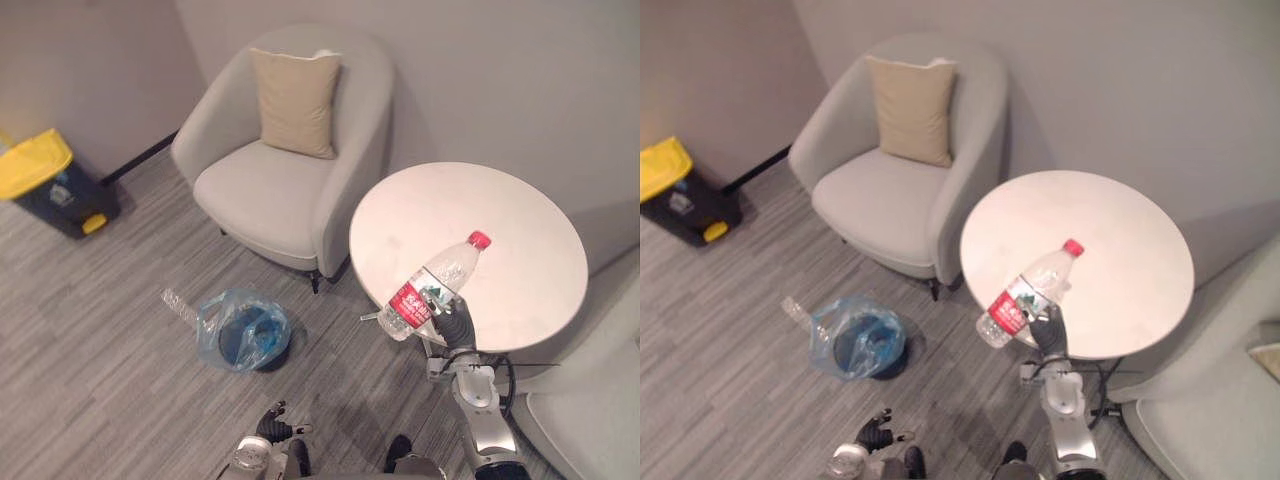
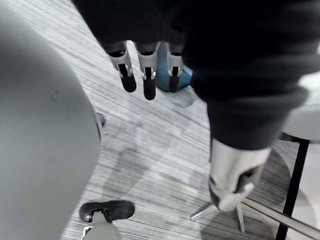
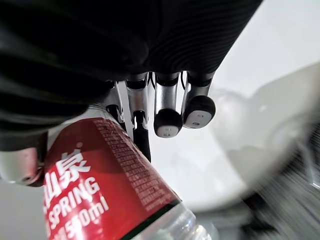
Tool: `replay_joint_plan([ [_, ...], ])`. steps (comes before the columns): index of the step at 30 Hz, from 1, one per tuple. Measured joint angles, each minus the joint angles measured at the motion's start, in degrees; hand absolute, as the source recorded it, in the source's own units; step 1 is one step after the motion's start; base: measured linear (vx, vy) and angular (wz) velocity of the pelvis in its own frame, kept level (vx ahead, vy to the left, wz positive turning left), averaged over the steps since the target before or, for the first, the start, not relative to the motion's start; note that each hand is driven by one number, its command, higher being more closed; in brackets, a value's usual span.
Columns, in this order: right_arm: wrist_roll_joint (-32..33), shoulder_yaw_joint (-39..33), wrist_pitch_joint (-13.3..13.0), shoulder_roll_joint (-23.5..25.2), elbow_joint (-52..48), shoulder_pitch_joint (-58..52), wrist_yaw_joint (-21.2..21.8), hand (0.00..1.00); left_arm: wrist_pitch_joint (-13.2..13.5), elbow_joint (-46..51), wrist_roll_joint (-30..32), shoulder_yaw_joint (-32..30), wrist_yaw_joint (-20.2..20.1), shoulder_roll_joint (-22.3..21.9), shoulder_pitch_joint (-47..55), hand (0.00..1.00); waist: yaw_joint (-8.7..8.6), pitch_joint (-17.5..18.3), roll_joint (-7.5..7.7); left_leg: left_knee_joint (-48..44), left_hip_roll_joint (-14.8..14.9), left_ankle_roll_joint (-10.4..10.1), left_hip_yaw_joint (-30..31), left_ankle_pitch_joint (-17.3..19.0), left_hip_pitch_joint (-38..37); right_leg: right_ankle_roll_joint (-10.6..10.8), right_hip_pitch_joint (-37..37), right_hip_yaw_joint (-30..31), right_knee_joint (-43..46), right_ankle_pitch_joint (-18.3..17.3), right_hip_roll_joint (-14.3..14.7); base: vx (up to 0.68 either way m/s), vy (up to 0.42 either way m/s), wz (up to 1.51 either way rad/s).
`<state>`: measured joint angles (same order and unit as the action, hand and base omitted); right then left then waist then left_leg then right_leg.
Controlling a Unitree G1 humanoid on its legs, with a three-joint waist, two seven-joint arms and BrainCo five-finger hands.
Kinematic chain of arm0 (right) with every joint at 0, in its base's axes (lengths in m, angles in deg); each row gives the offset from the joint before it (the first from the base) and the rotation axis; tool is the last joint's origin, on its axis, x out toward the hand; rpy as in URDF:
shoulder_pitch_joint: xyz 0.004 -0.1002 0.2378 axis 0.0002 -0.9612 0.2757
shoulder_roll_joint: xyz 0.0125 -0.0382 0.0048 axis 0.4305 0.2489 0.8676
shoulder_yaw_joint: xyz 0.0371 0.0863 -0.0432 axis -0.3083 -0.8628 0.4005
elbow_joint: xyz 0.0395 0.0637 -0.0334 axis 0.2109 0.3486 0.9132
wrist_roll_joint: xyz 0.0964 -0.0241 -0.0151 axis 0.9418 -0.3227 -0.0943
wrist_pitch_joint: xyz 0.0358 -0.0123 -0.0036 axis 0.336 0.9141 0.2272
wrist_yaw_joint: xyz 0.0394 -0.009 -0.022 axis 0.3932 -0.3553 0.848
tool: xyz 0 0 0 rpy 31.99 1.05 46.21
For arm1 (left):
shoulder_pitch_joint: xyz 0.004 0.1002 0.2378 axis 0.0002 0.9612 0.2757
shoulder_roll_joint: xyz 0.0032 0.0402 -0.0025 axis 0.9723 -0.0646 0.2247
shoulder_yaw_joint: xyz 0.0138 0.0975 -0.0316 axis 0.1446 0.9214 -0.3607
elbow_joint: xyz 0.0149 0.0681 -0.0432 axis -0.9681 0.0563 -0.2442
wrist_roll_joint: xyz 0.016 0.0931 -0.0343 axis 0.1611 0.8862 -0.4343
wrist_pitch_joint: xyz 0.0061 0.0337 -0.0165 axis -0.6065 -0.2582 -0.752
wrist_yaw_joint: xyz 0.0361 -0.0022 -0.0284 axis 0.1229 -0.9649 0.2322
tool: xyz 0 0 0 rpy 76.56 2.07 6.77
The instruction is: Gather rubbish on tea table into small bin, then transfer packed bag to large trash can.
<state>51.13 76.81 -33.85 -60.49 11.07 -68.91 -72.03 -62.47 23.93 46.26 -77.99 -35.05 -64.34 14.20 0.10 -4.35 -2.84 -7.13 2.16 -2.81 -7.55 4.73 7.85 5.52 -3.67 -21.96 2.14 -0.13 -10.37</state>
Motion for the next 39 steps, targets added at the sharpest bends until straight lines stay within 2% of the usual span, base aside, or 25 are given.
replay_joint_plan([
  [6,-0.06,1.61,1.33,2.05,3.93,1.33,0.72,1.0,-0.02,-1.03,-0.03,-0.87,0.09,1.88,0.22,0.0,0.78,0.13,-0.16,-1.17,-1.86,1.16,2.24,0.05,0.36,1.06,1.7,-0.61,-0.36,-0.49,-1.08,-0.04,0.082,0.29],
  [8,-0.11,1.93,1.47,1.9,4.77,1.44,0.88,1.0,0.05,-1.04,-0.03,-0.92,0.03,1.78,0.14,0.0,0.94,-0.05,-0.07,-5.15,-2.12,1.76,3.21,2.9,2.56,2.42,1.31,-0.87,2.11,-2.86,-1.37,-0.02,0.052,0.26],
  [10,-0.19,2.19,1.62,1.71,4.98,1.4,0.94,1.0,0.15,-0.95,-0.65,-1.56,0.05,1.77,0.08,0.0,1.03,-0.44,-0.19,-11.84,-2.13,1.95,4.16,7.37,4.41,3.59,0.12,-0.03,9.43,-8.16,-2.47,0.01,0.092,0.31],
  [11,-0.19,2.19,1.6,1.77,4.84,1.43,0.89,1.0,0.16,-1.02,-0.88,-1.85,0.05,1.96,0.09,0.0,1.03,-0.48,0.29,-14.04,-2.71,2.14,4.98,8.79,4.98,3.31,-0.66,1.08,12.76,-10.07,-3.06,0.11,0.067,0.46],
  [12,-0.21,2.16,1.52,1.76,4.69,1.27,0.9,1.0,0.23,-1.0,-1.06,-2.09,0.08,2.44,0.08,0.0,0.32,-0.6,0.96,-16.09,-4.02,2.72,7.35,9.74,5.23,2.8,-1.26,4.13,16.58,-13.42,-3.08,0.15,0.006,0.89],
  [13,-0.35,1.95,1.53,1.72,4.7,0.69,0.9,1.0,0.23,-0.94,-1.07,-2.15,0.13,2.8,0.07,0.0,-0.14,-0.36,1.71,-16.58,-6.05,3.12,10.15,10.01,5.21,2.09,-1.33,7.3,18.51,-15.0,-2.48,0.14,-0.012,0.95],
  [14,-0.41,1.94,1.54,1.69,4.72,0.67,0.91,1.0,0.26,-0.84,-1.11,-2.2,0.14,2.85,0.08,0.0,-0.11,-0.28,1.98,-16.54,-6.59,3.33,11.19,10.09,5.07,1.83,-1.27,7.5,19.63,-14.61,-2.7,0.2,-0.02,1.08],
  [15,-0.63,1.54,1.55,0.64,4.78,1.16,1.05,1.0,0.24,-0.58,-1.19,-2.83,0.32,2.57,-0.07,0.0,-0.24,-0.98,1.49,-16.05,-7.08,4.22,13.88,10.31,4.83,0.0,-4.52,9.49,27.09,-13.48,-2.71,0.16,0.004,0.86],
  [16,-0.62,1.55,1.54,0.4,4.82,1.11,1.04,1.0,0.16,-0.34,-1.28,-3.12,0.49,2.54,-0.12,0.0,-0.25,-1.62,0.64,-15.82,-6.42,4.15,15.63,10.27,4.42,-0.73,-6.61,11.26,30.18,-13.86,-1.46,0.23,-0.029,1.13],
  [17,-0.62,2.04,1.52,0.27,4.87,0.98,1.48,1.0,0.1,-0.28,-1.41,-3.07,0.75,2.64,-0.9,0.0,-0.37,-2.3,-0.05,-14.82,-5.22,3.39,18.59,9.84,3.18,-0.17,-6.86,14.62,26.19,-14.56,3.01,0.14,-0.05,0.89],
  [18,-0.61,2.23,1.49,0.27,4.87,0.97,1.72,1.0,-0.08,-0.72,-1.39,-3.07,1.0,2.89,-1.05,0.0,-0.52,-2.42,-0.23,-13.98,-4.85,3.0,19.72,9.56,2.61,-0.29,-7.03,15.82,24.27,-14.47,4.73,0.27,-0.155,1.28],
  [19,-0.58,2.24,1.47,0.21,4.84,0.93,1.91,1.0,-0.13,-2.08,-0.93,-3.02,1.09,3.6,-0.9,0.0,-1.03,-2.14,0.49,-11.5,-5.19,1.94,22.52,8.31,0.97,-1.35,-7.04,19.5,15.97,-12.27,7.59,0.31,-0.206,1.19],
  [20,-0.55,1.93,1.4,-0.01,4.7,0.95,1.88,1.0,-0.12,-2.37,-0.87,-3.03,1.06,3.79,-1.09,0.0,-1.23,-1.9,1.49,-11.82,-5.96,1.75,23.06,8.21,0.87,-2.59,-6.99,20.47,12.63,-8.31,7.73,0.39,-0.244,1.38],
  [21,-0.5,1.37,1.48,-0.66,4.84,0.68,1.82,1.0,-0.14,-2.57,-0.77,-3.22,1.21,2.96,-1.01,0.0,-1.46,-1.69,0.48,-12.0,-5.46,1.17,23.92,7.85,0.64,-3.52,-5.04,17.6,11.78,-7.3,7.69,0.31,-0.161,0.8],
  [23,-0.27,1.35,1.5,-1.07,4.8,0.9,1.76,1.0,0.04,-2.31,-0.34,-4.44,1.19,2.16,-0.62,0.0,-0.86,-1.53,-0.09,-11.1,-4.48,-0.04,22.42,7.15,0.26,-3.71,-3.83,16.08,10.88,-7.03,7.71,0.23,-0.083,0.53],
  [25,-0.01,1.59,1.55,-0.72,4.12,0.93,1.62,1.0,0.03,-1.29,-0.36,-7.51,1.14,0.94,0.12,0.0,-0.72,-1.9,-0.28,-13.78,-3.35,-0.56,17.95,6.82,0.28,-3.86,-1.02,15.17,9.39,-7.02,8.14,0.2,-0.07,0.37],
  [27,0.1,2.46,1.45,-0.18,-1.42,-0.66,1.41,1.0,0.11,1.68,-0.38,-10.0,1.25,-0.18,1.14,0.0,0.15,-2.96,0.29,-30.23,-0.62,-1.14,8.21,6.98,6.21,-5.29,4.21,14.35,7.06,-7.27,8.77,0.21,-0.055,0.09],
  [28,0.1,3.3,1.12,-0.17,-2.53,-0.16,1.4,1.0,0.2,2.26,-0.42,-9.97,1.31,-0.09,1.28,0.0,0.25,-2.75,0.02,-33.23,2.01,-0.35,4.43,8.02,7.68,-5.72,5.26,14.51,6.59,-7.54,9.19,0.2,-0.013,-0.21],
  [29,0.09,3.83,0.86,-0.15,-3.01,0.76,1.39,1.0,0.12,2.28,-0.4,-9.76,1.32,-0.35,1.13,0.0,0.22,-2.55,-0.59,-32.33,5.72,-0.37,1.36,8.59,8.64,-5.69,6.23,14.67,5.94,-7.56,9.7,0.17,0.015,-0.28],
  [31,0.1,3.6,0.9,0.41,-3.07,1.21,1.16,1.0,0.06,2.25,-0.38,-9.75,1.35,-0.55,0.91,0.0,0.18,-2.84,-1.16,-25.09,9.37,-0.26,-0.98,7.67,8.71,-5.17,7.46,14.92,5.69,-7.86,9.5,0.18,0.111,-0.13],
  [32,0.11,3.46,0.95,0.36,-3.12,0.86,0.78,1.0,0.05,2.24,-0.34,-9.76,1.42,-0.6,0.99,0.0,0.12,-2.72,-1.57,-17.83,10.7,-1.0,-1.43,2.54,8.49,-3.51,7.9,14.91,6.15,-8.97,9.39,0.16,0.155,0.01],
  [33,0.11,3.39,1.03,0.4,-3.09,0.91,0.7,1.0,0.03,2.24,-0.3,-9.76,1.43,-0.59,0.94,0.0,0.13,-2.73,-1.73,-16.6,10.68,-3.18,-0.85,1.99,8.33,-2.85,8.01,15.0,6.38,-9.54,9.15,0.13,0.157,0.07],
  [34,0.09,3.13,1.33,0.88,-3.09,1.05,0.61,1.0,0.01,2.26,-0.25,-9.74,1.47,-0.43,0.56,0.0,0.32,-2.98,-0.74,-15.89,9.1,-3.17,-1.04,1.87,7.57,-1.8,8.01,15.27,6.65,-10.48,8.01,0.16,0.183,0.12],
  [36,0.1,2.27,1.33,2.58,-3.34,1.07,0.36,1.0,0.0,2.25,0.04,-9.6,1.48,0.58,0.04,0.0,0.3,-3.59,1.16,-13.74,6.03,-2.53,-0.98,1.47,7.36,-1.55,7.74,15.35,5.41,-10.48,5.45,0.14,0.188,0.2],
  [39,-0.13,2.61,1.55,2.6,-0.44,2.18,0.54,1.0,0.1,2.12,0.05,-8.78,1.51,1.32,0.01,0.0,0.7,-3.82,1.04,-12.72,4.46,-1.87,-1.32,1.31,5.98,-0.83,8.21,17.04,5.24,-9.96,4.17,0.06,0.119,0.02],
])
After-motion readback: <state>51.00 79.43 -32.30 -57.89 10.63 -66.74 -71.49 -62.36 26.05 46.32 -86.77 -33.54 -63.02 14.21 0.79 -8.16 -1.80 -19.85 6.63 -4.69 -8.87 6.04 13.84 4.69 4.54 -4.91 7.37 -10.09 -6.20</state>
